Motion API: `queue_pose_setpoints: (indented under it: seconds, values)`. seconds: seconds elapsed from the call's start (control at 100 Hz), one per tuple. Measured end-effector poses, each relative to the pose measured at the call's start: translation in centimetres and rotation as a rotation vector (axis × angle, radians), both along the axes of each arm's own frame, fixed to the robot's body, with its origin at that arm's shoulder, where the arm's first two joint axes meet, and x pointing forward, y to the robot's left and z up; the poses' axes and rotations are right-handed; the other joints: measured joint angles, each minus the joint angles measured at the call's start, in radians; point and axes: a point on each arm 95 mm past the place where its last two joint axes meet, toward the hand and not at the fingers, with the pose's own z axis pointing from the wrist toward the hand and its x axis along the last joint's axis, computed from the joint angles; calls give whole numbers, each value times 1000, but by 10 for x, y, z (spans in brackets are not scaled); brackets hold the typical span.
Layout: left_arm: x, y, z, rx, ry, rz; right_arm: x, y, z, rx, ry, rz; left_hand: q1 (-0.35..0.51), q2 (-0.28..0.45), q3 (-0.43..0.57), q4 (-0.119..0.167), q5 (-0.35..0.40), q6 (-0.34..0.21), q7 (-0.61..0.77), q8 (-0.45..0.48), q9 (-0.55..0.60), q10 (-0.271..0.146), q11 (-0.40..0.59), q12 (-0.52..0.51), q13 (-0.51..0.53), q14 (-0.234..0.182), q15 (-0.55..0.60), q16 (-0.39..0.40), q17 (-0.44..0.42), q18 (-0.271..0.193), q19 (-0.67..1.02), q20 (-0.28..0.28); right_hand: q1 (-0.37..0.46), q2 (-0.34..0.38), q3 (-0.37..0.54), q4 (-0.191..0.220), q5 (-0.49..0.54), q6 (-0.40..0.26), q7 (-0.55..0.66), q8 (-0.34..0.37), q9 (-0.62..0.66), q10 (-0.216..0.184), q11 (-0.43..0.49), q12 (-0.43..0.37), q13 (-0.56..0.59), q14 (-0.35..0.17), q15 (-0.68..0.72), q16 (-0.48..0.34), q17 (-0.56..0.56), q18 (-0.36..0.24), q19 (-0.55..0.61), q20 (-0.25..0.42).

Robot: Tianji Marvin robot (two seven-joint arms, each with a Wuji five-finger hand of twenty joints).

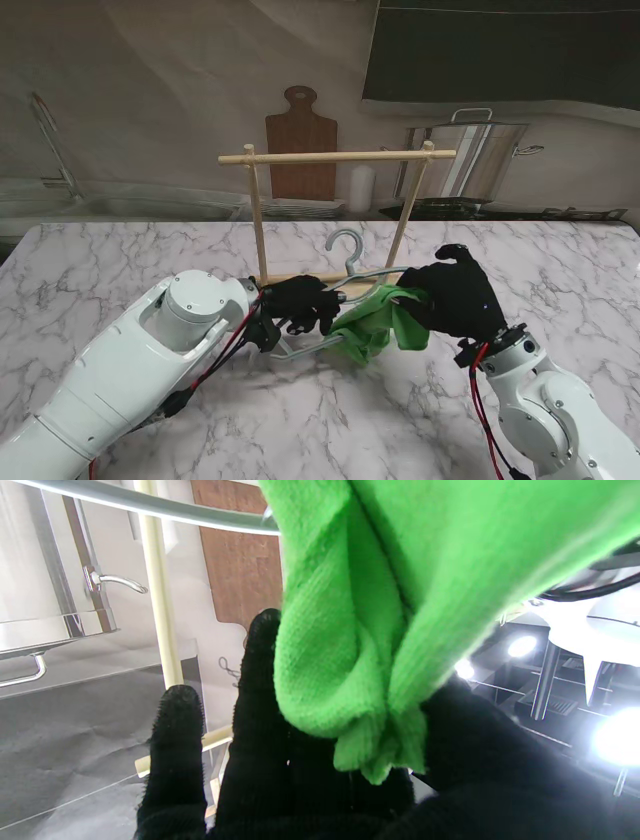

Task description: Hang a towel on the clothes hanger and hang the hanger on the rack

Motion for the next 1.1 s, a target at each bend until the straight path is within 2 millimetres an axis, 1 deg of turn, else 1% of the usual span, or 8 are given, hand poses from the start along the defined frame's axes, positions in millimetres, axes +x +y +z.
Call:
queue_pose_setpoints:
  seconds: [0.13,0.37,0.48,0.58,0.71,0.81,0.94,1.1]
  values:
    - [3,3,3,-5,-9,18,-6,0,-3,-4,6,4,0,0,0,0,0,0,0,0,0,0,0,0,0,0,0,0,0,0,0,0,0,0,0,0,0,0,0,0,0,0,0,-1,0,0,0,0,0,0,0,0]
    - [1,1,17,2,-55,-5,-5,3,-20,-20,58,2,0,0,0,0,0,0,-9,0,0,0,0,0,0,0,0,0,0,0,0,0,0,0,0,0,0,0,0,0,0,0,0,-13,0,0,0,0,0,0,0,0]
    - [2,2,21,8,-69,-6,-7,3,-25,-21,71,1,0,0,0,0,0,0,-10,0,0,0,0,0,0,0,0,0,0,0,0,0,0,0,0,0,0,0,0,0,0,0,0,-13,0,0,0,-1,0,0,0,0]
    - [5,3,24,11,-76,-3,-13,0,-27,-17,74,-3,0,0,0,0,0,0,-10,0,0,0,0,0,0,0,0,0,0,0,0,0,0,0,0,0,0,0,0,-2,0,0,0,-13,0,0,0,-1,0,0,0,0]
    - [6,4,27,15,-84,2,-26,-6,-28,-18,83,-5,0,0,0,0,0,0,-10,0,0,0,0,0,0,0,0,0,0,0,0,0,0,0,0,0,0,0,0,-4,0,0,0,-13,0,0,0,-1,0,0,0,0]
    - [7,5,29,15,-87,10,-31,-7,-31,-27,104,1,0,0,0,0,1,0,-10,0,0,0,0,0,0,0,0,0,0,0,0,0,0,0,0,0,0,0,0,-4,0,3,0,-13,0,3,0,-1,0,0,0,0]
    - [7,5,33,7,-99,11,-31,-4,-38,-48,151,9,0,0,0,0,1,0,-10,0,0,0,0,0,0,0,0,0,0,0,0,-1,0,0,0,0,0,0,0,-4,0,4,0,-13,0,3,0,-1,0,0,0,0]
    - [4,3,40,28,-140,-11,-24,0,-55,-58,215,19,0,0,0,0,1,0,-10,0,0,0,0,0,0,0,0,0,0,0,0,-1,0,0,0,0,0,0,0,-4,0,4,0,-13,0,3,0,-1,6,0,7,0]
